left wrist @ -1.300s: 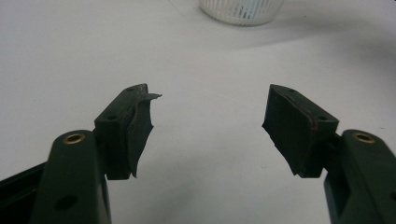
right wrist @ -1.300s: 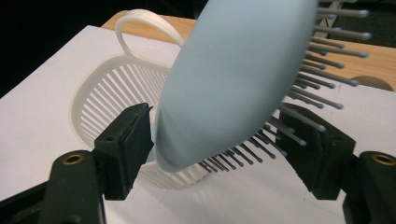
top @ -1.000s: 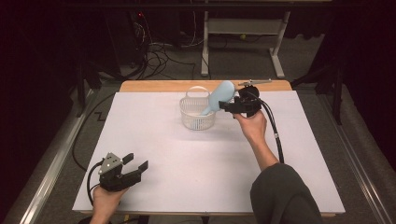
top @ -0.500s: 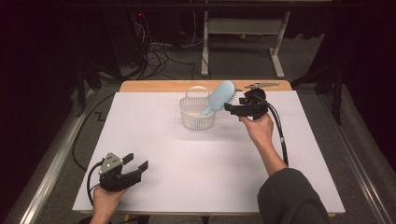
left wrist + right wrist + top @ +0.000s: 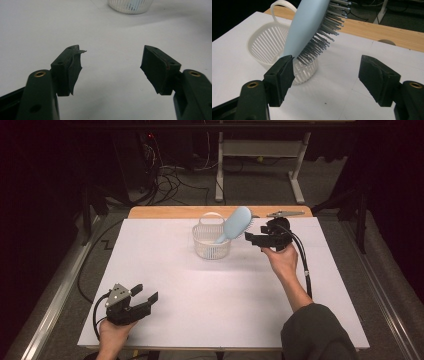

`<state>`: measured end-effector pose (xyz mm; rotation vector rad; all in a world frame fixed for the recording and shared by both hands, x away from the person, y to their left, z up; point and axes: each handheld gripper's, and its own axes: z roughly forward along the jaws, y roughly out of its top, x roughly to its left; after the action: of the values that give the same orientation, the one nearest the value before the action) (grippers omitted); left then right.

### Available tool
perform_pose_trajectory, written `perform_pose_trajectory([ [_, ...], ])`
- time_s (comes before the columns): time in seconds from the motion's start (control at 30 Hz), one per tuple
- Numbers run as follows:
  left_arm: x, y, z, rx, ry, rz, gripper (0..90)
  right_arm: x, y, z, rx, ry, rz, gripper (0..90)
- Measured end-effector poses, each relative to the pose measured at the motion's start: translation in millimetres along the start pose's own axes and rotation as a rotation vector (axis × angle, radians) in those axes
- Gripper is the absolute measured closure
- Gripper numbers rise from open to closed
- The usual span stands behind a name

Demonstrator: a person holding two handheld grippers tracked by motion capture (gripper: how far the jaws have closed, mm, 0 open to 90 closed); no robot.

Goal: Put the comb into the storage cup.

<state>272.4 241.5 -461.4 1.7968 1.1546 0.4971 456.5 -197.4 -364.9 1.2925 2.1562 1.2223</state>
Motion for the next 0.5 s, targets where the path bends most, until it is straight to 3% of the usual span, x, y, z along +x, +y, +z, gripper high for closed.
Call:
perform_pose_trajectory([
  [0.5,0.7,0.0,0.2,0.002,0.002,-0.003,32.8,-6.8,-6.4,-10.7,-0.011,-0.006,-0.011,29.4],
])
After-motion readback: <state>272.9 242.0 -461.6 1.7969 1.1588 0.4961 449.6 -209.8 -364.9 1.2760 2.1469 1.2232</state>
